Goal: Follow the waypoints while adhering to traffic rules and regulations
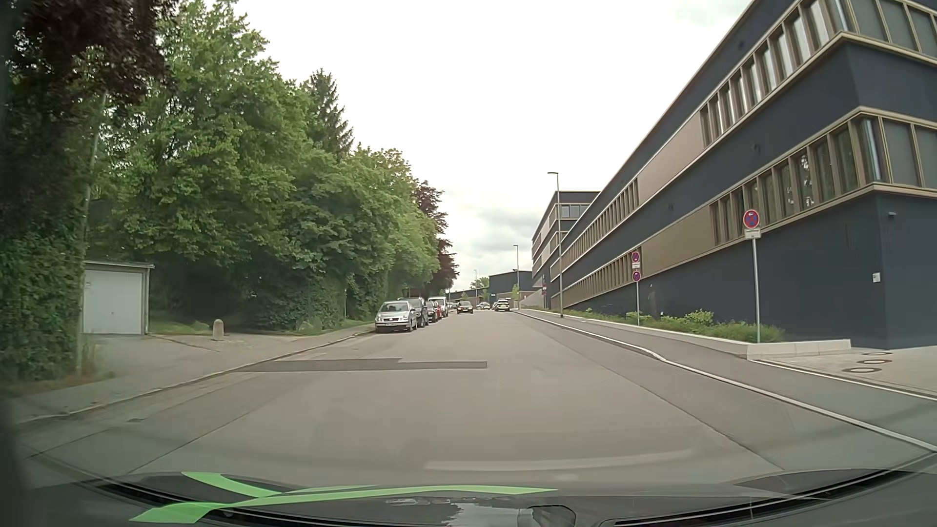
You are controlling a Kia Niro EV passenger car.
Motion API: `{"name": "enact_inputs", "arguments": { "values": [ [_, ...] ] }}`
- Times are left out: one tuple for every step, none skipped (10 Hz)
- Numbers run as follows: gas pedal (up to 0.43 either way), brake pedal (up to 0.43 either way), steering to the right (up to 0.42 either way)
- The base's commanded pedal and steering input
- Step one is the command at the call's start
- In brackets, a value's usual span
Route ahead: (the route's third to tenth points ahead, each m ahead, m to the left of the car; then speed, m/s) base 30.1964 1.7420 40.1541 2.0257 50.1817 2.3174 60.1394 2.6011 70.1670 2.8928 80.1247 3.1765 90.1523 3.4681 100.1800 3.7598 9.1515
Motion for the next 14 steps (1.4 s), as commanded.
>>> {"name": "enact_inputs", "arguments": {
  "values": [
    [0.138, 0.000, 0.006],
    [0.138, 0.000, 0.006],
    [0.138, 0.000, 0.006],
    [0.138, 0.000, 0.006],
    [0.138, 0.000, 0.006],
    [0.138, 0.000, 0.006],
    [0.138, 0.000, 0.006],
    [0.059, 0.000, 0.006],
    [0.020, 0.000, 0.006],
    [0.020, 0.000, 0.006],
    [0.008, 0.000, 0.005],
    [0.008, 0.000, 0.005],
    [0.008, 0.000, 0.005],
    [0.020, 0.000, 0.004]
  ]
}}
